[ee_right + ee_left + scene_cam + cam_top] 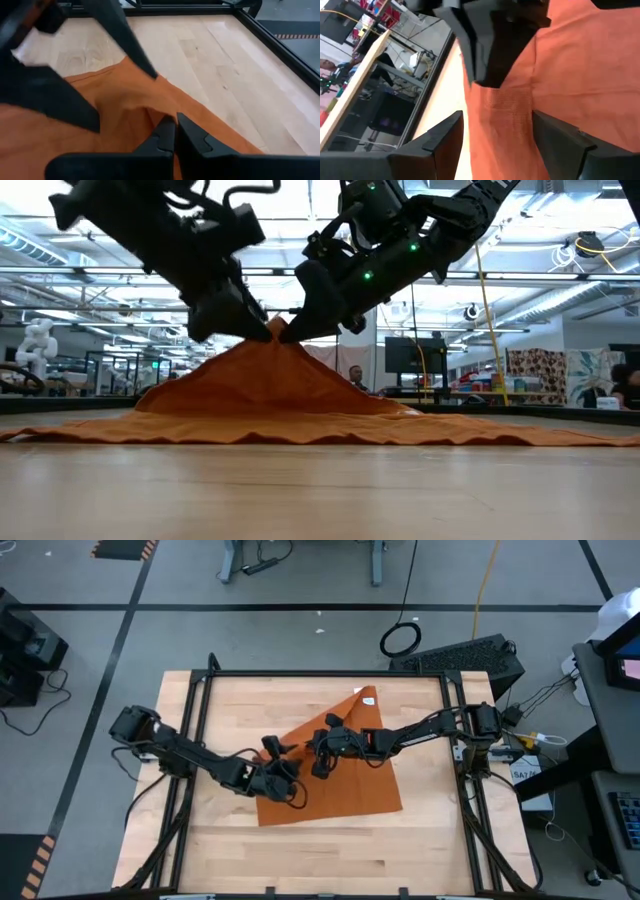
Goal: Roll towel into tight, uniform cylinder
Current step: Fold the brown towel
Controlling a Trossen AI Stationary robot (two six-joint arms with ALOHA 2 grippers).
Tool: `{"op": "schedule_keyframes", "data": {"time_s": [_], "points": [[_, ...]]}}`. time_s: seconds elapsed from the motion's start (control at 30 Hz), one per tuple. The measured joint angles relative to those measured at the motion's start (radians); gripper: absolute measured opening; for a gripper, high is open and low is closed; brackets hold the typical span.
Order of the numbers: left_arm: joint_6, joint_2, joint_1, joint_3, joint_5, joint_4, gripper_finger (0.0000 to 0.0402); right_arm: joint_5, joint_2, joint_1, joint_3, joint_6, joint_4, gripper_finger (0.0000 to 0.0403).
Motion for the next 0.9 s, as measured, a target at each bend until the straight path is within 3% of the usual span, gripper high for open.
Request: {"op": "schedule_keyframes", "data": {"time_s": [0.23,0.43,0.9], "points": [[0.006,0.095,-0.013,0.0,-0.143,0.062,0.0235,0.0,0.0,0.0,0.0,0.022,-0.001,0.0],[0.012,0.136,-0.027,0.0,-0.142,0.122,0.0235,0.0,0.0,-0.004,0.0,0.039,-0.001,0.0],[0.194,0.156,-0.025,0.0,-0.254,0.183,0.0232,0.001,0.0,-0.004,0.0,0.047,-0.001,0.0]]}}
